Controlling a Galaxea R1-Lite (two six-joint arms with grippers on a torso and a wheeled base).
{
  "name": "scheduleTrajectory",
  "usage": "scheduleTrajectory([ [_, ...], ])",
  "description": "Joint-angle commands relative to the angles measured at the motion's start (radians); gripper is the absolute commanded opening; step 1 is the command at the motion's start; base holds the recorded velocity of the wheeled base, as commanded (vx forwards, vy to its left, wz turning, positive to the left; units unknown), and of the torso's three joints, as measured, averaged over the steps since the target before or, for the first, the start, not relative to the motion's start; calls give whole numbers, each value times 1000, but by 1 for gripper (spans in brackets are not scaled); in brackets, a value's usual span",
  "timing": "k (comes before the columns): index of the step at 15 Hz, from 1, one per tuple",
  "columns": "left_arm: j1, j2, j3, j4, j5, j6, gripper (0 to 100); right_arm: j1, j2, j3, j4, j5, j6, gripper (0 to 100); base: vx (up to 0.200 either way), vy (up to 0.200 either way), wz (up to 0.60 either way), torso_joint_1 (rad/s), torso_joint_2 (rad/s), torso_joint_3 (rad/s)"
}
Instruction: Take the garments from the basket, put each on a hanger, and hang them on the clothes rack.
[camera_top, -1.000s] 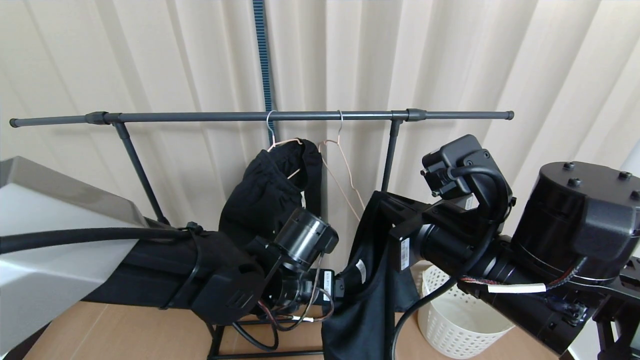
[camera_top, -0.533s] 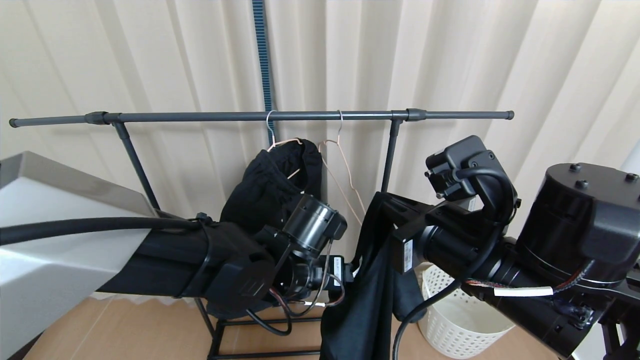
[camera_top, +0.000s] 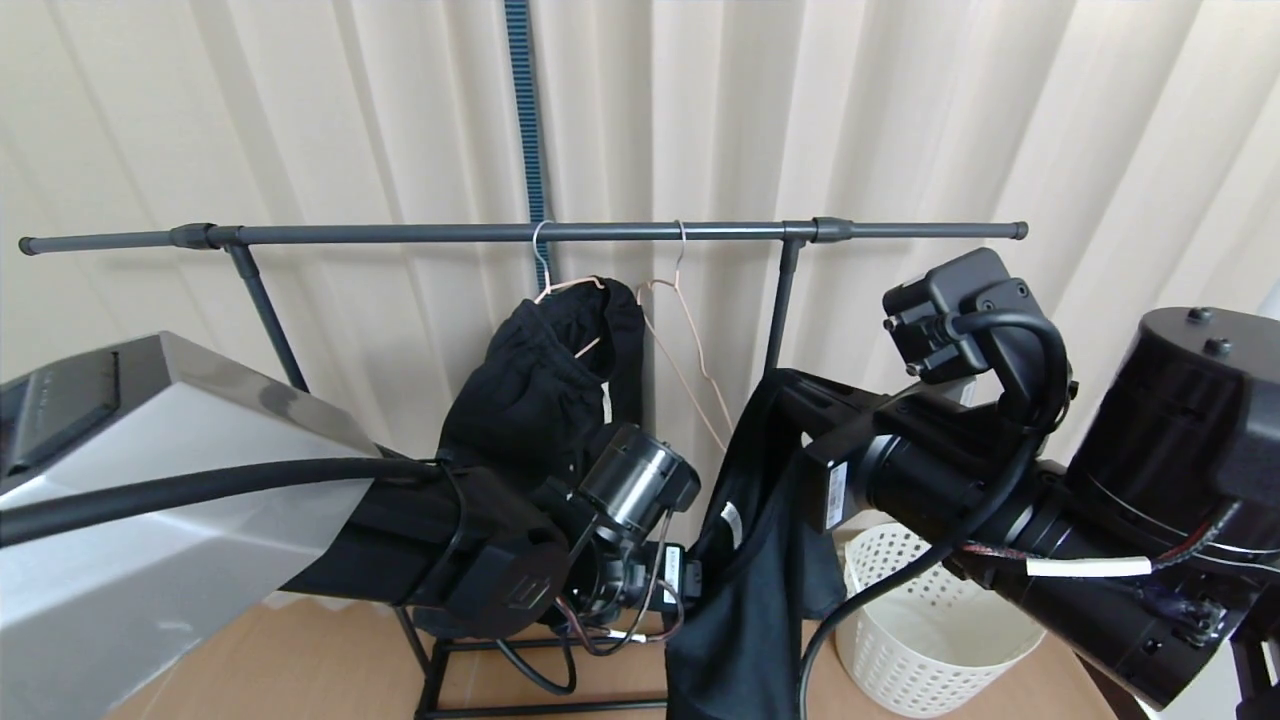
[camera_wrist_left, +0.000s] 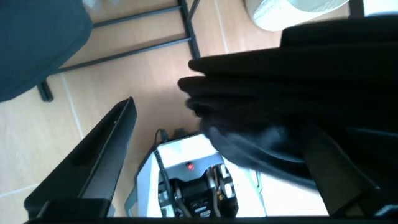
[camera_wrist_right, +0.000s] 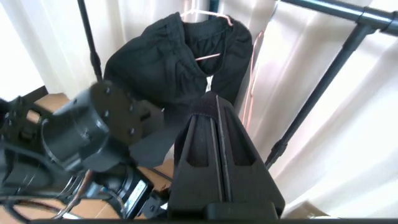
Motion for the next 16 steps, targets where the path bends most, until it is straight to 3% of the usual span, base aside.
scheduleTrajectory([
  [1,0,-3,8,1,11,1,100,-15,-18,-2,1,1,-1,0,0,0,0,0,0,0],
  [4,0,-26,31,1,43,1,100,-71,-27,-8,1,6,-4,0,0,0,0,0,0,0],
  [8,-23,-169,94,4,49,0,100,-164,-15,-13,2,35,-22,0,0,0,0,0,0,0],
  [9,-23,-192,102,12,49,0,0,-172,-14,-13,2,37,-27,0,0,0,0,0,0,0],
  [16,-45,-301,101,41,49,40,0,-250,25,-14,2,35,-85,0,0,0,0,0,0,0],
])
